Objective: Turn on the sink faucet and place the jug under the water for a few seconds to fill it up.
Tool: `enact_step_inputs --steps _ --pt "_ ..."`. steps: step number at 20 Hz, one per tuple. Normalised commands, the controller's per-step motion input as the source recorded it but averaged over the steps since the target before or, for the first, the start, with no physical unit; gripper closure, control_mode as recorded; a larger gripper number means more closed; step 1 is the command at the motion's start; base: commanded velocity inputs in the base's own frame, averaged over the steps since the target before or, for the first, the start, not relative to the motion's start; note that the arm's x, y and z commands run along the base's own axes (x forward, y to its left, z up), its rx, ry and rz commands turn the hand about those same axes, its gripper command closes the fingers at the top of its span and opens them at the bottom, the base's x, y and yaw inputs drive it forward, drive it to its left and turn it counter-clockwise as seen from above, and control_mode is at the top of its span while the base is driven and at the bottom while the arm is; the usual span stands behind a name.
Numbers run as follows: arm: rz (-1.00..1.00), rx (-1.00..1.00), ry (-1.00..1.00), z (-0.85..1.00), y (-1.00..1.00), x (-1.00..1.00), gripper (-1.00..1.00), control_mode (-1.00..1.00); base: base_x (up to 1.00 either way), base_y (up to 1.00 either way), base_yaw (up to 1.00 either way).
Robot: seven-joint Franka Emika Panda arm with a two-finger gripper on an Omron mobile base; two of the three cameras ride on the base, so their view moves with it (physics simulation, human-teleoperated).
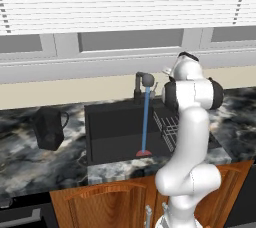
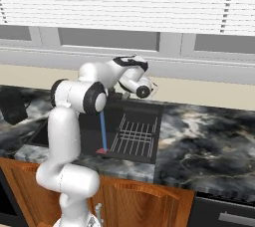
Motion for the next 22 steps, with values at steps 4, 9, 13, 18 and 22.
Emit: enact_step_inputs --steps 4,9,13,18,22 --pt "0.0 -0.05 -0.09 0.22 0.02 -0.51 -1.0 -1.0 0.0 0.0 0.0" --pt "0.01 -0.08 -0.26 0.3 0.0 -0.8 -1.0 -1.0 0.0 0.0 0.0" --pt "0.11 -0.24 -0.41 0.61 0.14 -1.0 -1.0 -1.0 0.0 0.0 0.0" --pt "0.36 -0.31 -0.3 0.26 0.56 -0.87 -1.0 -1.0 0.0 0.0 0.0" --pt "0.42 -0.28 -0.29 0.0 0.8 -0.67 -1.0 -1.0 0.0 0.0 0.0"
